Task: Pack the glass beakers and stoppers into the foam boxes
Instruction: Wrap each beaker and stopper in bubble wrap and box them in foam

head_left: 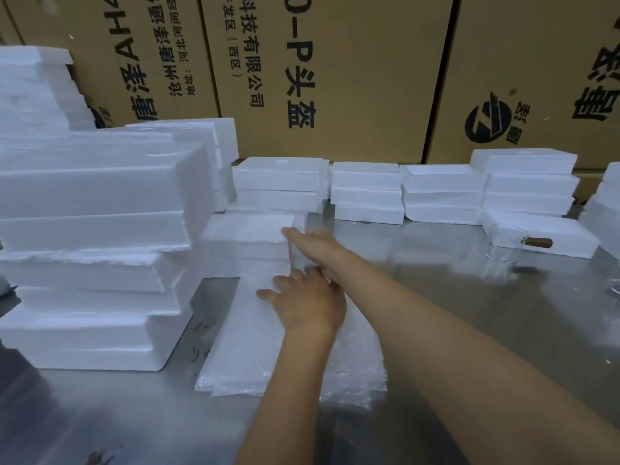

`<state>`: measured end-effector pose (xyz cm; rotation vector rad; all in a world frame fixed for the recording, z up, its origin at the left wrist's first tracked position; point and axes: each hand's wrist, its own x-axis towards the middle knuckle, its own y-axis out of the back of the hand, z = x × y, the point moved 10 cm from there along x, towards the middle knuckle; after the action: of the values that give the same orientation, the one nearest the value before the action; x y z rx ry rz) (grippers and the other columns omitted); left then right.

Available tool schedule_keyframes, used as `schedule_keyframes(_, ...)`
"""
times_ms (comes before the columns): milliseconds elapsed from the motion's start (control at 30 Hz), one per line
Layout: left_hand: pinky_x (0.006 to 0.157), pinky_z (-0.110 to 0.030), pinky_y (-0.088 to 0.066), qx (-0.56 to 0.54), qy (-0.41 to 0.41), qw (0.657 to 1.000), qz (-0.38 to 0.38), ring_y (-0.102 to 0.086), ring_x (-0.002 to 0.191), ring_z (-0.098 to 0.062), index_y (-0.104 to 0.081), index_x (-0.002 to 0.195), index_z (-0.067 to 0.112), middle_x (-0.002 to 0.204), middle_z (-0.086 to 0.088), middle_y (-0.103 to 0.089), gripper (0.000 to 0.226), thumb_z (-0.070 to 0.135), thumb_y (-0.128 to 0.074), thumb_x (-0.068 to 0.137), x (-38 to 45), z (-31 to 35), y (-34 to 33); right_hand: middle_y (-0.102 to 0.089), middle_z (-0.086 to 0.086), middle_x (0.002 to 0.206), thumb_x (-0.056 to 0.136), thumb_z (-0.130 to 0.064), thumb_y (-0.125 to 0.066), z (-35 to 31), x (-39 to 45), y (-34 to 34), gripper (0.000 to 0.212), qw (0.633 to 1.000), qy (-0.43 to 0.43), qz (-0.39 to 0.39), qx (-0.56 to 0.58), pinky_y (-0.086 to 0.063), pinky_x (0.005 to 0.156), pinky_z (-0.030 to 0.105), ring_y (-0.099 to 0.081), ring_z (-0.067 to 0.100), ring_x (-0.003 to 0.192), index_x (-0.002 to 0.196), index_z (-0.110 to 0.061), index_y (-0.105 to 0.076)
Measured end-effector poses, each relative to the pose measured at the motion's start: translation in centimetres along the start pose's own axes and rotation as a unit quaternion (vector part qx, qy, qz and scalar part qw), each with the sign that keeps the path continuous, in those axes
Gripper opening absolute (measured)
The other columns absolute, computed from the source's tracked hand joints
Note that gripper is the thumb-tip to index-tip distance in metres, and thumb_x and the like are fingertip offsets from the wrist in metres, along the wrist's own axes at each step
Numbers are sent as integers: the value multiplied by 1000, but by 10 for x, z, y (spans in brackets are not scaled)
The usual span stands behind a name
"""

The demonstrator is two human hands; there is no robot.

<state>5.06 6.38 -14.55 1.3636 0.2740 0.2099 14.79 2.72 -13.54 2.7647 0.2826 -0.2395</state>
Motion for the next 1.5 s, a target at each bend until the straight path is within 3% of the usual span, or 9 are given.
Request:
schedule_keyframes(100, 113, -65, -16, -5, -5, 1000, 9, -27, 141, -38, -39, 141, 22, 150, -10, -38, 50, 48, -24, 102, 2, -2, 3, -57, 1, 89, 93, -50, -53, 9, -7, 39, 35, 995, 66, 52, -44, -43, 65, 29, -53, 13, 72, 86, -16, -54)
schedule_keyframes(233, 113, -58, -22, -7, -33, 998, 56, -33, 137, -34, -41, 140, 20, 145, -10, -42, 51, 49, -31, 101, 1, 3, 13, -63, 3, 100, 95, -41, -51, 64, -42, 120, 25, 955, 115, 169, -215, -46, 89, 38, -59, 25, 98, 97, -16, -56)
schedule_keyframes(333, 104, -49, -31, -34, -72, 988, 134, -44, 124, -29, -49, 132, 19, 130, -8, -53, 42, 43, -37, 100, -5, 15, 28, -55, -2, 88, 95, -41, -52, 100, -71, 170, 24, 905, 123, 199, -356, -41, 80, 35, -58, 29, 97, 87, -19, -50)
schedule_keyframes(500, 96, -40, -37, -90, -154, 962, 204, -50, 118, -26, -55, 129, 20, 127, -3, -59, 35, 32, -44, 98, -20, 45, 40, -61, 0, 120, 97, -39, -52, 115, -99, 205, 29, 895, 146, 188, -376, -42, 96, 33, -55, 23, 116, 119, -20, -58)
schedule_keyframes(633, 103, -42, -38, -167, -219, 942, 191, -51, 120, -25, -55, 130, 22, 129, -2, -58, 35, 26, -53, 95, -24, 86, 39, -60, 3, 107, 96, -37, -48, 108, -103, 203, 21, 874, 161, 216, -405, -40, 89, 35, -54, 25, 106, 98, -16, -54)
schedule_keyframes(933, 107, -42, -37, -133, -268, 948, 105, -39, 134, -31, -37, 146, 13, 148, -12, -39, 57, 23, -57, 93, 104, 219, 71, -59, 0, 94, 88, -22, -54, 112, -87, 216, 12, 922, 188, 212, -264, -43, 84, 33, -47, 19, 100, 92, -14, -62)
schedule_keyframes(1200, 115, -44, -28, -63, -218, 967, 116, -20, 147, -30, -33, 151, 14, 157, -8, -32, 56, 20, -48, 97, 193, 281, 64, -46, -11, 73, 90, -22, -51, 119, -79, 231, 26, 933, 199, 224, -201, -41, 84, 29, -44, 14, 89, 65, -27, -44)
schedule_keyframes(1333, 107, -39, -38, -89, -234, 960, 123, -37, 137, -31, -51, 137, 10, 147, -13, -42, 41, 15, -51, 96, 206, 297, 62, -55, -9, 82, 91, -23, -50, 119, -79, 231, 18, 933, 202, 225, -195, -39, 93, 25, -49, 14, 89, 73, -26, -50)
schedule_keyframes(1500, 88, -34, -42, -123, -270, 942, 160, -53, 117, -33, -58, 122, 4, 135, -15, -51, 29, 11, -52, 95, 186, 302, 72, -64, -5, 85, 90, -20, -50, 123, -80, 238, 19, 952, 180, 219, -120, -45, 80, 25, -54, 13, 94, 78, -17, -65)
